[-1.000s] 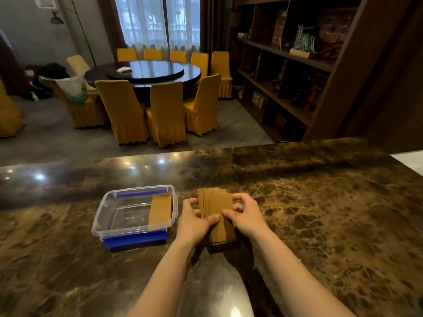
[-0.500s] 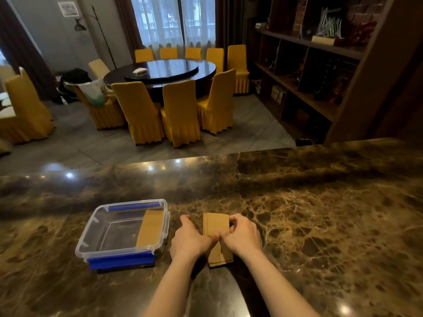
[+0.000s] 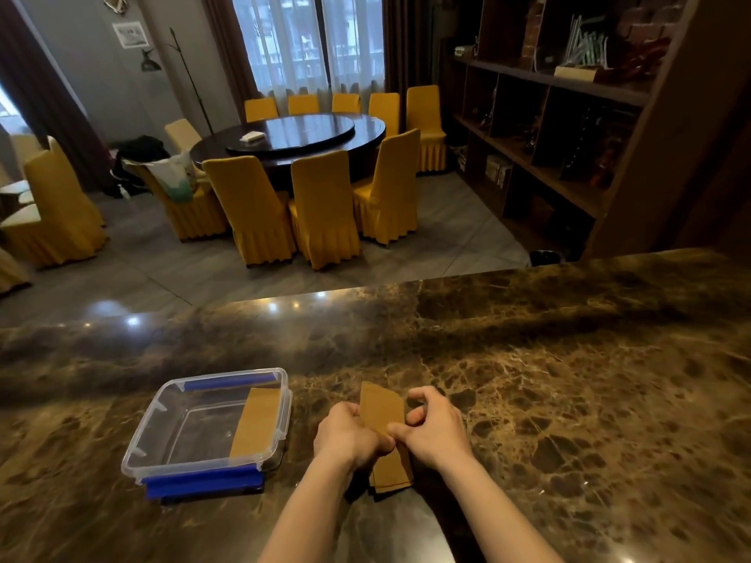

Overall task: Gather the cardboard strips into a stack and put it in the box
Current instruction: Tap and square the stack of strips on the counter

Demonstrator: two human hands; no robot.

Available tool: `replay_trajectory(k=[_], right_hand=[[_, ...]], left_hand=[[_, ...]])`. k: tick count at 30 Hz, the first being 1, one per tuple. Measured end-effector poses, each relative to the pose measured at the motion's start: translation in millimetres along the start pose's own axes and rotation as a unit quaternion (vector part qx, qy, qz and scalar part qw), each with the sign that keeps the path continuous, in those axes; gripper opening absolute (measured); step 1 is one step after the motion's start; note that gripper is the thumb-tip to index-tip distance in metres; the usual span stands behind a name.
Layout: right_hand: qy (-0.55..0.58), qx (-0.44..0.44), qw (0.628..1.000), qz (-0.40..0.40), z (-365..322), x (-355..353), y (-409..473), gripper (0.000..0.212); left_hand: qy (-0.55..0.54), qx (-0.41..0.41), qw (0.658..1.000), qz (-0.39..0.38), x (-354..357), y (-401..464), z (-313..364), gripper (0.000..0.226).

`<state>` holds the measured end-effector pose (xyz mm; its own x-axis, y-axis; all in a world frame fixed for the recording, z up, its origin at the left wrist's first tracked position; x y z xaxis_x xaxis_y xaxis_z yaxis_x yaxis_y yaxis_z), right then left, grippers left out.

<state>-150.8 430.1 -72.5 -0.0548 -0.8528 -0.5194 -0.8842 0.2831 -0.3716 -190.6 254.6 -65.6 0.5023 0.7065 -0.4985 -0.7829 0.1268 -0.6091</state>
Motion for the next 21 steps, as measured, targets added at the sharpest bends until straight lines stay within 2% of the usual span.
replay_trajectory(k=[3, 8, 13, 15, 19, 21], right_hand=[[0.003, -0.084, 0.996, 0.023, -13, -12, -9, 0.072], [0.062, -0.200, 0.977, 0.034, -44, -25, -35, 0.053], [0.084, -0.220, 0.971, 0.045, -69, -14, -65, 0.037], [0.080, -0.220, 0.970, 0.065, -92, 20, -95, 0.033], [0.078, -0.178, 0.979, 0.066, -68, 39, -101, 0.032], [0.073, -0.156, 0.982, 0.075, -53, 52, -103, 0.025]], left_hand=[[-0.005, 0.057, 0.998, 0.013, -4, -10, 7, 0.054], [0.100, 0.169, 0.980, 0.016, -25, -36, 29, 0.051], [0.224, 0.282, 0.933, 0.021, -45, -77, 52, 0.058], [0.260, 0.316, 0.912, 0.022, -75, -102, 28, 0.059], [0.324, 0.332, 0.885, 0.035, -65, -113, 22, 0.058], [0.315, 0.322, 0.892, 0.023, -57, -106, 8, 0.057]])
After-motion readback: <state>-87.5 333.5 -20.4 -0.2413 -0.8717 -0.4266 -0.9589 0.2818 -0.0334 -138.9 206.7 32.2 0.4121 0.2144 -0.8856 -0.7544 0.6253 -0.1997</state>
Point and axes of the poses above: each hand's wrist, its own y-axis towards the middle knuckle, its own x-axis out of the palm, z = x × y, the point moved 9 cm from there along y, towards the middle knuckle, and after that the axes turned 10 degrees about -z, right-handed, at the moved point
